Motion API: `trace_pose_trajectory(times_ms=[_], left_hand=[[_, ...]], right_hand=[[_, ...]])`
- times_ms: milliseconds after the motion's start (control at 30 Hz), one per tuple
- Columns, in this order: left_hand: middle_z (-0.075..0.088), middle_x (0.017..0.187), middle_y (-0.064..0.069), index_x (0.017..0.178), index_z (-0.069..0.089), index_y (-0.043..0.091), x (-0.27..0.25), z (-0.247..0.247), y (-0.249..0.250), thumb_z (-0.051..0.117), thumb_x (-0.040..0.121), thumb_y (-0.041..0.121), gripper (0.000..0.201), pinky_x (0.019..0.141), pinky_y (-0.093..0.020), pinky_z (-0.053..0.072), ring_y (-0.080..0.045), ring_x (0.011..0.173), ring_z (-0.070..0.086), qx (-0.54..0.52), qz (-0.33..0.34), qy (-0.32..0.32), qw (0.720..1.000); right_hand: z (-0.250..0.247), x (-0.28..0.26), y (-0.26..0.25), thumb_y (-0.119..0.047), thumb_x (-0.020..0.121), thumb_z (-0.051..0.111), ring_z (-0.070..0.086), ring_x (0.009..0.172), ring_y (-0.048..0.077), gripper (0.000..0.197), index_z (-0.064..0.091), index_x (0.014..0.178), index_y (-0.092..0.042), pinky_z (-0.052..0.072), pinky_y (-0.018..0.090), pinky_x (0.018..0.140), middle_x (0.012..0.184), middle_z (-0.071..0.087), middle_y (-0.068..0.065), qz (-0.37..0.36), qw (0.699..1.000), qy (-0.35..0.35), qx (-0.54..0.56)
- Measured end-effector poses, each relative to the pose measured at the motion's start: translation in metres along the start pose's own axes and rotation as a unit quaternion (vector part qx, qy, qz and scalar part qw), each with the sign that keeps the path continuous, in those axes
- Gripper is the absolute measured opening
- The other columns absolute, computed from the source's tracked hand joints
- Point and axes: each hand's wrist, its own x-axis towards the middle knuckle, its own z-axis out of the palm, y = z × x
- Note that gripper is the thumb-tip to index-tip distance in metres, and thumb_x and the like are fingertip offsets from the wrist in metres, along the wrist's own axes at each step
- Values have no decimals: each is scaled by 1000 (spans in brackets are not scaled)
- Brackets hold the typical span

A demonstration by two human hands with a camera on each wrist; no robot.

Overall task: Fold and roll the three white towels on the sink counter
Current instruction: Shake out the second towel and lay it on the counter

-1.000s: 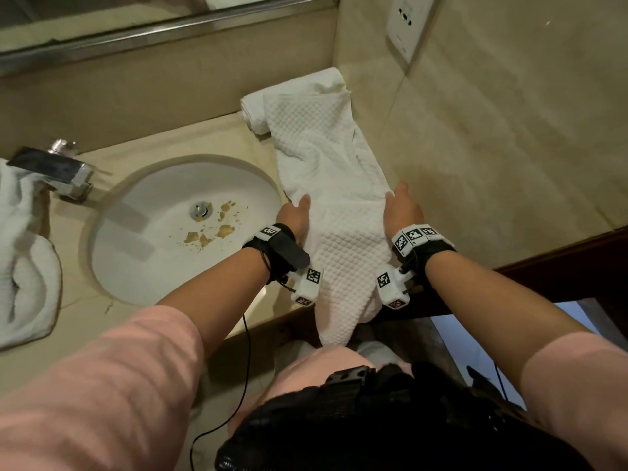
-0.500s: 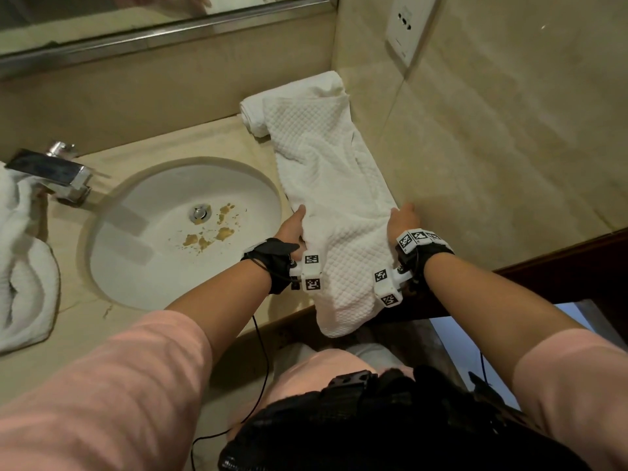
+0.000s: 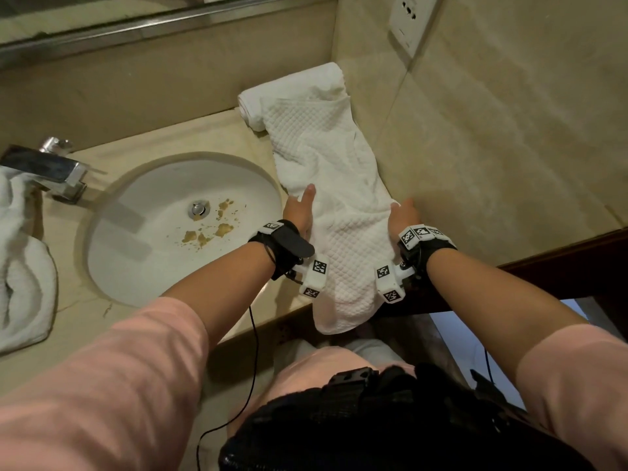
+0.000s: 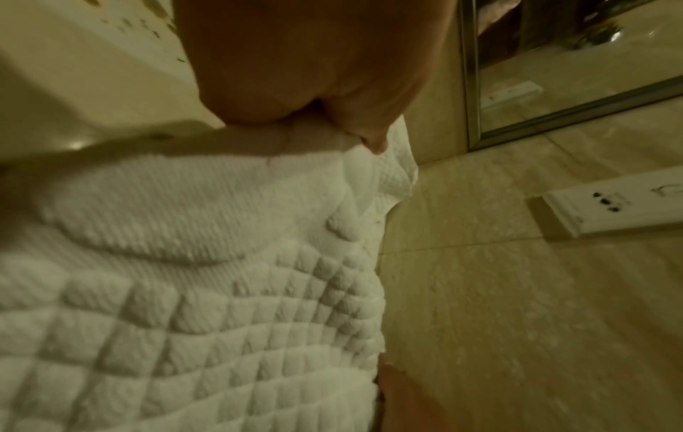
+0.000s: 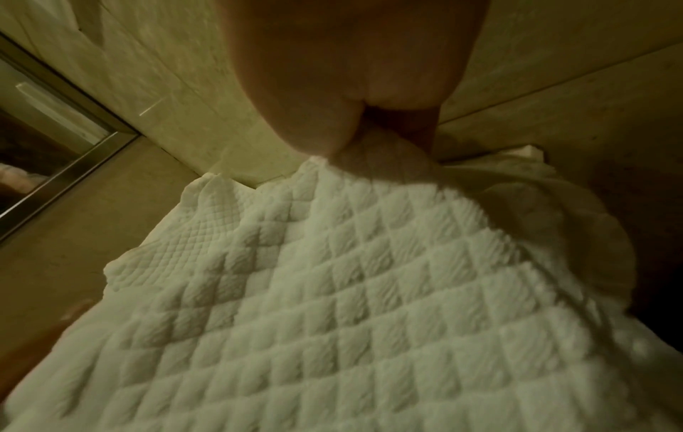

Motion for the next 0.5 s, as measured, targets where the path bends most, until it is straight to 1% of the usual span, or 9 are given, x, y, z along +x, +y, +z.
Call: trace_pose_trajectory(times_ms=[67, 100, 167, 233, 300, 367, 433, 467, 500], left_hand=[[43, 145, -15, 145, 34, 5, 7, -6, 10, 51, 90, 55, 76, 112, -46, 34, -33, 134, 41, -13, 30, 11, 999], [42, 146, -12, 145, 33, 7, 11, -10, 16, 50, 90, 55, 75, 112, -44, 33, -30, 135, 40, -5, 37, 25, 999], [40, 147, -11, 145, 31, 7, 16, -20, 27, 48, 92, 54, 73, 112, -42, 33, -28, 134, 40, 34, 44, 54, 997], [36, 149, -13, 146, 27, 5, 22, -31, 33, 48, 93, 52, 74, 112, -42, 32, -30, 136, 38, 67, 35, 64, 995], [39, 147, -17, 145, 26, 1, 25, -36, 28, 47, 92, 56, 80, 109, -41, 36, -34, 132, 42, 135, -5, 48, 990], [54, 132, -22, 136, 42, -3, 30, -40, 14, 45, 86, 67, 86, 99, -41, 46, -37, 117, 55, 209, -55, 10, 976], [66, 102, -22, 107, 60, -5, 28, -42, 3, 40, 85, 72, 83, 86, -39, 50, -36, 93, 65, 278, -63, -33, 958], [65, 87, -20, 93, 60, -2, 28, -42, -2, 37, 87, 72, 78, 83, -38, 50, -34, 83, 64, 310, -59, -46, 948], [62, 76, -18, 85, 58, 0, 25, -41, -4, 34, 89, 69, 74, 82, -37, 50, -31, 76, 61, 335, -62, -52, 939]], right_hand=[[2, 1, -2, -19, 103, 31, 47, 122, 40, 39, 34, 133, 5, 40, 38, 96, 134, 47, 27, -11, 1000, -10, -2], [3, -1, -6, -21, 103, 31, 47, 123, 40, 40, 34, 134, 4, 40, 39, 96, 134, 46, 27, -8, 1000, -15, 4], [8, -1, -13, -23, 104, 31, 47, 124, 41, 40, 34, 134, 3, 40, 40, 95, 136, 46, 27, -3, 1000, -14, -1], [13, -5, -21, -22, 104, 32, 46, 125, 40, 41, 33, 136, 3, 41, 40, 94, 137, 46, 26, -1, 1000, -27, -13], [17, -8, -22, -20, 104, 33, 47, 126, 38, 40, 33, 137, 2, 41, 39, 94, 138, 45, 26, 7, 999, -37, -27], [19, -9, -16, -18, 102, 34, 47, 124, 38, 38, 38, 134, 3, 41, 39, 95, 137, 45, 25, 4, 997, -49, -57], [18, -10, -5, -14, 100, 35, 47, 123, 38, 37, 42, 132, 4, 41, 40, 96, 135, 45, 24, -11, 995, -48, -82], [18, -7, 1, -13, 100, 34, 47, 122, 38, 37, 42, 132, 4, 41, 40, 96, 136, 44, 24, -14, 993, -45, -109], [17, -9, 4, -11, 100, 32, 47, 123, 38, 38, 40, 135, 3, 41, 40, 97, 139, 39, 23, 10, 993, -46, -107]])
